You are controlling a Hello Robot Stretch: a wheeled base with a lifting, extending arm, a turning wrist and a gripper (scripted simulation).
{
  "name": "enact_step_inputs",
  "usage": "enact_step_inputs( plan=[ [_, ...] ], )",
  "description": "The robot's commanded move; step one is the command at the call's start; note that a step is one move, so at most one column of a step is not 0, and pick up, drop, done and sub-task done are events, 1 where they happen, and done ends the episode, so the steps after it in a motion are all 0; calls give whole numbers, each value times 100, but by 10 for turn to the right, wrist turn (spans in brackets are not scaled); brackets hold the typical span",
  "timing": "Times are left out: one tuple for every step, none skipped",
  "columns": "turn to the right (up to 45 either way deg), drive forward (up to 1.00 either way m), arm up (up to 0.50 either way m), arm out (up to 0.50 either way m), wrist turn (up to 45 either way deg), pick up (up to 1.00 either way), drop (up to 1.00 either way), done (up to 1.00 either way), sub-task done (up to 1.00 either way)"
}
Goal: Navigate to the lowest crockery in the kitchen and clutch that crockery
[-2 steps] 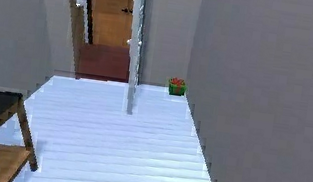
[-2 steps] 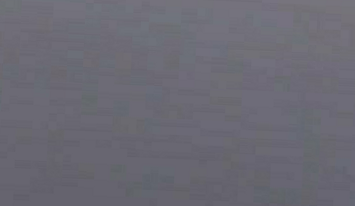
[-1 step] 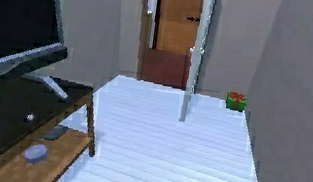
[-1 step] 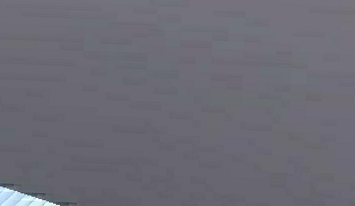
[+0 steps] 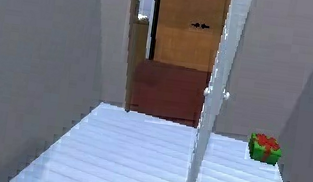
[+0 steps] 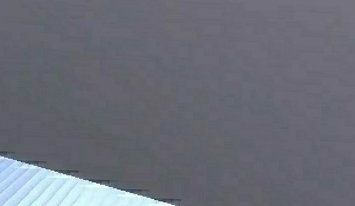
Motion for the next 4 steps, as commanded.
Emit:
enact_step_inputs(
  plan=[
    [-60, 0, 0, 0, 0, 0, 0, 0, 0],
    [0, 50, 0, 0, 0, 0, 0, 0, 0],
    [60, 0, 0, 0, 0, 0, 0, 0, 0],
    [0, 100, 0, 0, 0, 0, 0, 0, 0]
  ],
)
